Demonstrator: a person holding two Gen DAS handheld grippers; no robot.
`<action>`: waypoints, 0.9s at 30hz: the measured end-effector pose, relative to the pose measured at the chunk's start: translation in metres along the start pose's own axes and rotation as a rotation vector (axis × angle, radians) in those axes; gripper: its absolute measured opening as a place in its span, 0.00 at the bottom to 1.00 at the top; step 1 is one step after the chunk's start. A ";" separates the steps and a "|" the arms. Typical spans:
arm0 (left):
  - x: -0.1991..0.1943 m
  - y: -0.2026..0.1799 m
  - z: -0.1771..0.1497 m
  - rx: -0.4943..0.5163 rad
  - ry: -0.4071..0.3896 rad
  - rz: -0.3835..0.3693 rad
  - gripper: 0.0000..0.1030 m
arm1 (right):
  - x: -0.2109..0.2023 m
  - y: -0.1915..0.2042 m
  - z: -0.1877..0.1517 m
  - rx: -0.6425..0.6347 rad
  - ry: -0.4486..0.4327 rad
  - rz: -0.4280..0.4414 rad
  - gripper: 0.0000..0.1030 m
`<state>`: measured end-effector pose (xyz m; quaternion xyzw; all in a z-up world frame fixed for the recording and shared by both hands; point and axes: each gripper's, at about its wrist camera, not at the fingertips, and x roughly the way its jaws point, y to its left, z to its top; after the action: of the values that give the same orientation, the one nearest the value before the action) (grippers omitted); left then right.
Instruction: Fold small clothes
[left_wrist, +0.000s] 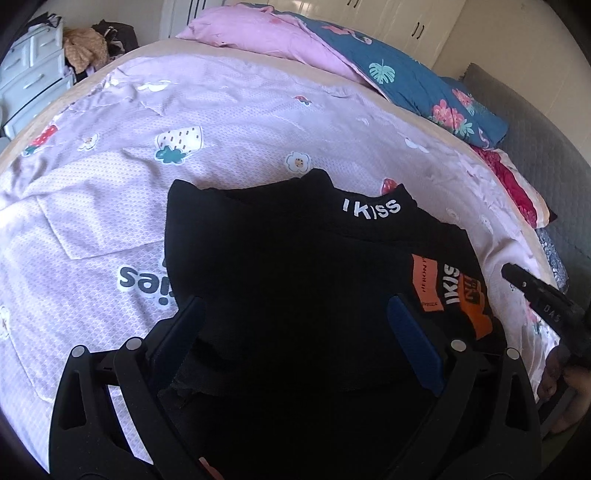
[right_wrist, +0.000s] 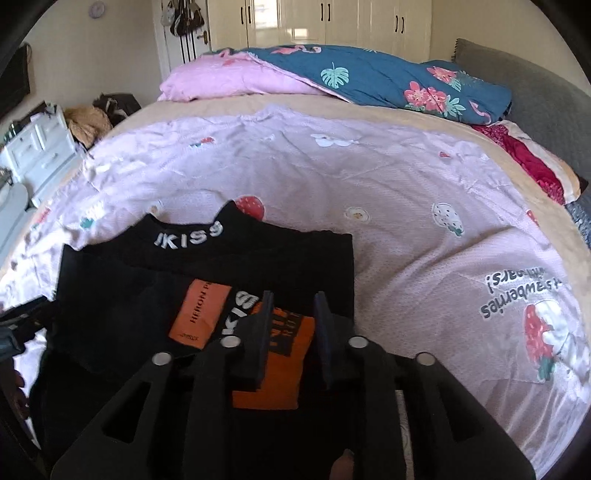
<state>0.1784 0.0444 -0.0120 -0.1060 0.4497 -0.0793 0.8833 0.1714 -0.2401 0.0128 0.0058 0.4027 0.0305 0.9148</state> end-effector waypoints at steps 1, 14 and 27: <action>0.001 0.000 0.000 0.004 0.003 0.000 0.89 | -0.001 0.001 0.000 -0.003 -0.007 0.017 0.29; 0.024 0.029 -0.022 -0.022 0.086 -0.003 0.32 | 0.017 0.075 -0.020 -0.181 0.077 0.192 0.46; 0.016 0.030 -0.028 -0.016 0.073 -0.014 0.32 | 0.049 0.057 -0.048 -0.115 0.164 0.076 0.59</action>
<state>0.1665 0.0659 -0.0484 -0.1130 0.4813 -0.0856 0.8650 0.1658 -0.1813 -0.0538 -0.0342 0.4732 0.0886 0.8758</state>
